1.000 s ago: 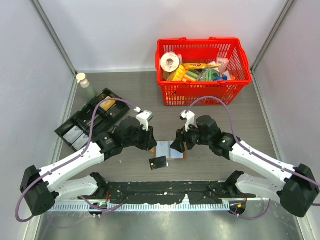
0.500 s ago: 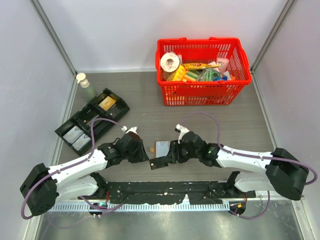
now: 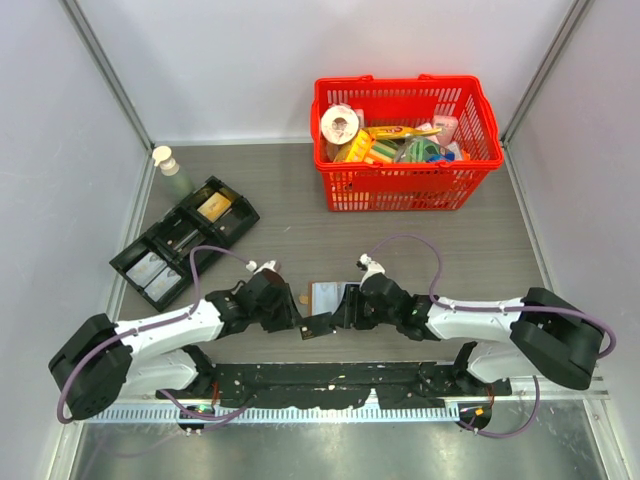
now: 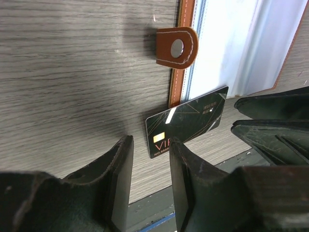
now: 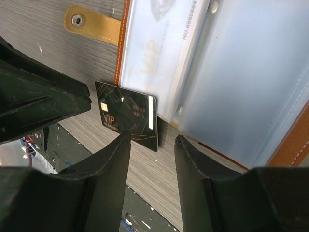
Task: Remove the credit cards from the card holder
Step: Pick up the credit card from the center of the board.
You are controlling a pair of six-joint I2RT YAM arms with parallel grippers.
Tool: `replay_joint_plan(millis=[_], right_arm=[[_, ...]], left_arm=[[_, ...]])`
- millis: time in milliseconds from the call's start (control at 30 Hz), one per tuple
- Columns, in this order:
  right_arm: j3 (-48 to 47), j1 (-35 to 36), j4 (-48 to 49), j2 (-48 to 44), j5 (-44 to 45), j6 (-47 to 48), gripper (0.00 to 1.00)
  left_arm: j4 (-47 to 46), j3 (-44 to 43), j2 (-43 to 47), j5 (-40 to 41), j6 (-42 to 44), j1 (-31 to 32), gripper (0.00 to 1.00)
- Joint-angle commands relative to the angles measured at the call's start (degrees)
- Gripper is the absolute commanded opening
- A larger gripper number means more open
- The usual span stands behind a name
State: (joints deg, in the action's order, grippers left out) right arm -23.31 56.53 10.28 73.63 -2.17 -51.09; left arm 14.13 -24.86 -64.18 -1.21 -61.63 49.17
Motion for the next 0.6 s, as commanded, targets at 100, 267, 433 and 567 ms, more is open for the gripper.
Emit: replay_joint_plan(millis=[100,267,433,567], right_arm=[[-0.4,0.3,3.9,2.8,1.6,-2.5,0.46],[-0.8,0.3,4.6,5.2,0.7,-3.2,0.46],[-1.1,0.6,6.2,8.2,-0.6,-3.7,0.43],[-1.1,0.7,9.0,9.5,-1.8,-3.9,0.36]], left_arm=[[-5.8,0.9,-1.9,-1.2,-2.1,0.9,0.39],[-7.4,1.3,-3.5,-1.5,-2.8,0.9,0.38],[-9.6,1.6,-5.1,-1.7,-3.9,1.0,0.36],[-11.1,1.5,-6.2,-1.9,-4.4,1.0,0.33]])
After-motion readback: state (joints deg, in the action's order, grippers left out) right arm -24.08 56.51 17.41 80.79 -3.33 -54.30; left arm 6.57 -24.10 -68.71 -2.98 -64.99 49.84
